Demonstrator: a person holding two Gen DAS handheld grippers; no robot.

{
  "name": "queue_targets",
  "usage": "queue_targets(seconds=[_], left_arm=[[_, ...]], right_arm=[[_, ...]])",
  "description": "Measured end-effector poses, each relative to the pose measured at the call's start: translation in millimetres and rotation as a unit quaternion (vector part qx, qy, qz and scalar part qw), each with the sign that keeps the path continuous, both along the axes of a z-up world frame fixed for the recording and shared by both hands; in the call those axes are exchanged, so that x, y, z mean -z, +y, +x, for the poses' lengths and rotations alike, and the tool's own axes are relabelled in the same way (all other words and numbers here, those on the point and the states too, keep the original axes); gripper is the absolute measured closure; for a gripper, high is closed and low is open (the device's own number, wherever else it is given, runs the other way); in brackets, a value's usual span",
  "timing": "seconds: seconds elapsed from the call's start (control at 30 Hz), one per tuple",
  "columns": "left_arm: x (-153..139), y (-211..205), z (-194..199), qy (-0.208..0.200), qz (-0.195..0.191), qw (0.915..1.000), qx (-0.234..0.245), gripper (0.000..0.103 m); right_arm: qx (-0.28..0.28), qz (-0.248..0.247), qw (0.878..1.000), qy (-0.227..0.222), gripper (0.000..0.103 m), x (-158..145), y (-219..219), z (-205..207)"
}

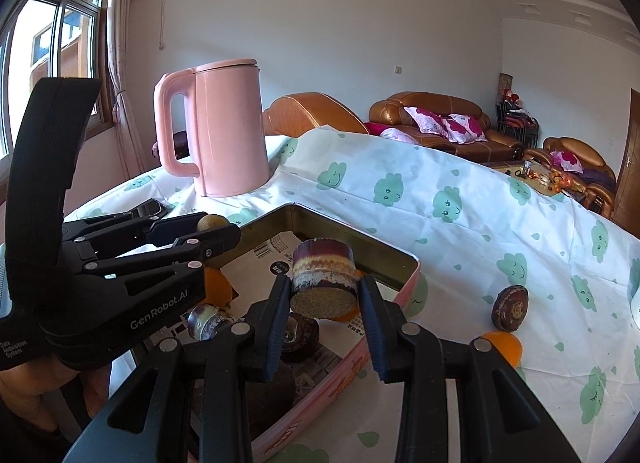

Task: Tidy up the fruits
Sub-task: 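Open the left tool releasing the brown fruit into the tin while the right tool releases the cake roll, then grasp a small orange with the right tool while the left tool grasps the dark brown fruit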

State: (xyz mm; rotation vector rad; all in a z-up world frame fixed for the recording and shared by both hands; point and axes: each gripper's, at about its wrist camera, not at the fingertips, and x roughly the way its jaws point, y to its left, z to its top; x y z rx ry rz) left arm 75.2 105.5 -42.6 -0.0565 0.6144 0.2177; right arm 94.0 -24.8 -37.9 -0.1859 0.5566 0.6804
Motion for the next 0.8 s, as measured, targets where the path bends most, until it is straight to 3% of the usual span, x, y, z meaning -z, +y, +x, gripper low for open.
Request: queue_targets(seconds=[0.5,0.53,0.57,0.6,0.63,0.67,0.8], left_arm=[[9,-2,5,0.019,0.002,0.9998,-0.003,0.072],[8,-1,4,0.017,-0.002,0.9998,-0.003,0.068],[7,-2,2,0.015,-0.003,0.9999,-0.004,0.055],[6,-2,0,0.01,0.001,0.9999,-0.012,0.046],[4,-3,-2,0.003,0.004,0.9998,-0.017,0.027],[1,-3,-4,-0.004,0.002,0.9998,-0.021,0.016],[-8,-10,-10,-0.02,-0.004,0.9997,-0.013,0.014]], right_arm=[[-0.006,-0.006,0.999,0.033,0.063,10,0,5],[-0.002,-0.006,1.0,0.029,0.058,9,-1,4],[-0.001,-0.002,1.0,0.026,0.042,7,-3,3],[0.005,0.001,1.0,0.023,0.038,4,-6,2],[0.007,0.007,1.0,0.022,0.038,0,-11,1],[0.011,0.011,1.0,0.017,0.038,-4,-17,0],[0.047,-0.006,0.999,-0.007,0.035,-15,-52,4]])
